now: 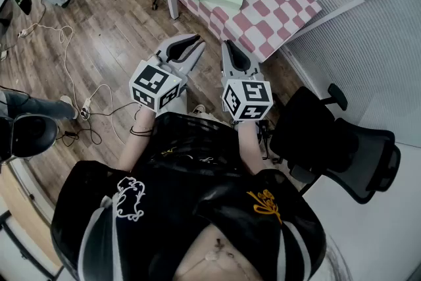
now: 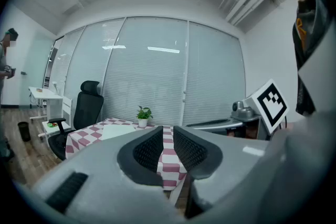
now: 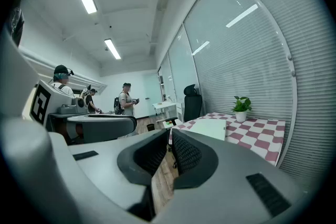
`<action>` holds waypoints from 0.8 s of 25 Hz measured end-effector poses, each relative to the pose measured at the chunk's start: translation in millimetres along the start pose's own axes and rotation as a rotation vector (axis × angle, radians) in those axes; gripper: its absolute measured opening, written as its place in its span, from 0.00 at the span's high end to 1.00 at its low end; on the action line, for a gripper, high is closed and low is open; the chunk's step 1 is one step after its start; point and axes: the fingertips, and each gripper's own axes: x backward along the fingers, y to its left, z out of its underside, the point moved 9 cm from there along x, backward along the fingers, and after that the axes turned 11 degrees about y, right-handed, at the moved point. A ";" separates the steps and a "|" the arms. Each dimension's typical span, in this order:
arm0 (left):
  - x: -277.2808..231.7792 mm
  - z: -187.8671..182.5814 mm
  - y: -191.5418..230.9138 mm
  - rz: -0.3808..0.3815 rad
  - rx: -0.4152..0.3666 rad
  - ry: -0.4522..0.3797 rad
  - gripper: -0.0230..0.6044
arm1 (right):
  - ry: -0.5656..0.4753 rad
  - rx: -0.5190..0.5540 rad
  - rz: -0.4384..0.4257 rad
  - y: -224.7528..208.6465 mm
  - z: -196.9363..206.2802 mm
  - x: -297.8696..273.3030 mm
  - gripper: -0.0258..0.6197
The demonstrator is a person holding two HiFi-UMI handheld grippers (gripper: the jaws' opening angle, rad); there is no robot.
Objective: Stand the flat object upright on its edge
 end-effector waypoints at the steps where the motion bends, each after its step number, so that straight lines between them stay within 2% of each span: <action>1: -0.7 0.8 0.2 -0.001 0.001 0.003 0.85 | 0.003 -0.002 -0.001 -1.1 1.1 -0.5 0.91; 13: -15.1 4.8 8.9 0.004 0.011 0.036 0.85 | 0.021 0.025 0.014 -9.6 2.4 -12.8 0.91; 20: -30.2 3.3 36.3 -0.012 -0.004 0.058 0.85 | 0.046 0.007 0.022 -20.6 -1.4 -40.4 0.91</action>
